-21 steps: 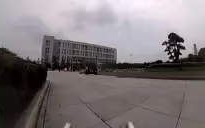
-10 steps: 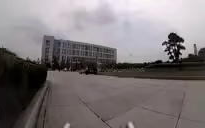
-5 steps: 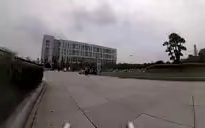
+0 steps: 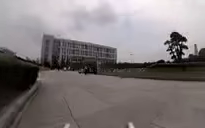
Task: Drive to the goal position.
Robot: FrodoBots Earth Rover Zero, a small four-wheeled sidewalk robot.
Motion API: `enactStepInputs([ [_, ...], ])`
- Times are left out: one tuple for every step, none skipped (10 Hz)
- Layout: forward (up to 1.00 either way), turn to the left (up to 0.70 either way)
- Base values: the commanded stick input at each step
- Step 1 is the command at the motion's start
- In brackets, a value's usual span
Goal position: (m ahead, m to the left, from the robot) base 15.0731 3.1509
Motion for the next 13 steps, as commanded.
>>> enactStepInputs([
  [0.85,0.00],
  [0.85,0.00],
  [0.85,0.04],
  [0.85,0.24],
  [0.85,0.32],
  [0.85,0.34],
  [0.85,0.34],
  [0.85,0.34],
  [0.85,0.32],
  [0.85,0.26],
  [0.85,0.11],
  [0.85,0.00],
  [0.85,0.00],
])
